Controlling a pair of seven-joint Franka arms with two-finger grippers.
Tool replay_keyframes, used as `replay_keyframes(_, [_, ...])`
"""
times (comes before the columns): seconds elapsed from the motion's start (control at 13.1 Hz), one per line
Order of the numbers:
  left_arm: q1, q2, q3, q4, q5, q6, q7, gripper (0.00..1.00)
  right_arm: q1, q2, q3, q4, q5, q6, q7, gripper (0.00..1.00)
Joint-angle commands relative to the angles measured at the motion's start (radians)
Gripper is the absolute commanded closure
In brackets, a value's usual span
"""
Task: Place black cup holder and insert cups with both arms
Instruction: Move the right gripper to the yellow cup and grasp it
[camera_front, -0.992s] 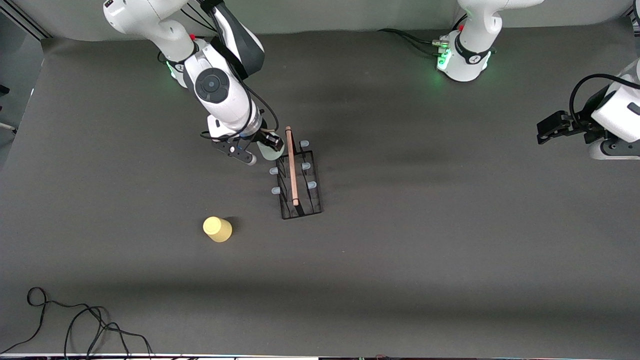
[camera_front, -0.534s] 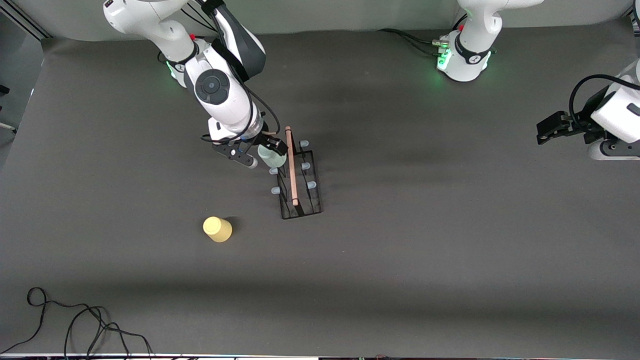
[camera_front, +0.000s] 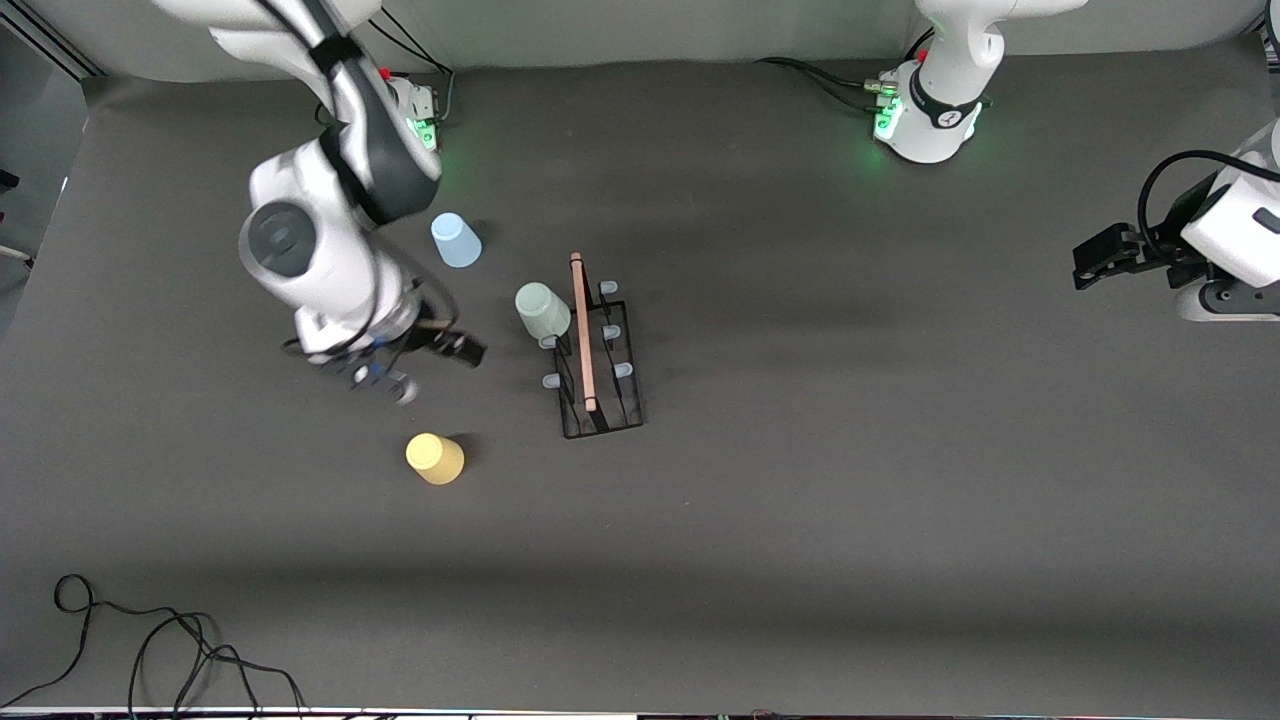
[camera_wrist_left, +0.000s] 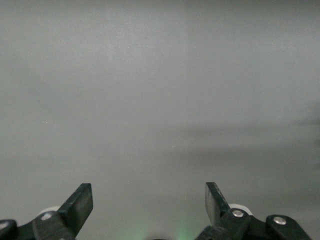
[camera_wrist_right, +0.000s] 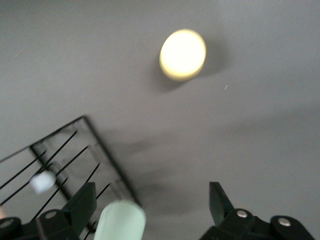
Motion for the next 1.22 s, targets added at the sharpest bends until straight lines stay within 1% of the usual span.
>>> replay_keyframes(0.0, [-0.001,-0.007,0.001,0.0,-0.001,-0.01,-0.002,0.0,-0.062,0.162,0.005,0.135,0.001,0.033,-0.076,0.0])
replay_keyframes(0.23, [-0.001,-0.006,0.001,-0.001,-0.001,-0.01,-0.002,0.0,-0.074,0.274,0.005,0.173,-0.008,0.141,-0.084,0.0])
replay_keyframes(0.38, [-0.001,-0.006,0.001,-0.001,-0.001,-0.01,-0.002,0.0,-0.094,0.335,0.005,0.172,-0.008,0.217,-0.144,0.0])
replay_keyframes(0.61, [0.0,-0.006,0.001,-0.003,-0.003,-0.01,-0.003,0.0,-0.108,0.385,0.005,0.17,-0.01,0.272,-0.158,0.0])
replay_keyframes(0.84, [0.0,-0.006,0.001,-0.003,-0.003,-0.01,-0.003,0.0,-0.109,0.405,0.005,0.166,-0.011,0.295,-0.161,0.0])
replay_keyframes(0.92, [0.0,-0.006,0.001,-0.003,-0.001,-0.008,-0.003,0.0,-0.109,0.406,0.003,0.166,-0.013,0.303,-0.164,0.24])
replay_keyframes(0.99, [0.0,-0.006,0.001,-0.003,-0.001,-0.008,-0.003,0.0,-0.109,0.406,0.005,0.166,-0.011,0.306,-0.18,0.99])
replay_keyframes(1.15, [0.0,-0.006,0.001,-0.003,-0.001,-0.008,-0.003,0.0,-0.103,0.386,0.005,0.166,-0.011,0.295,-0.19,1.0])
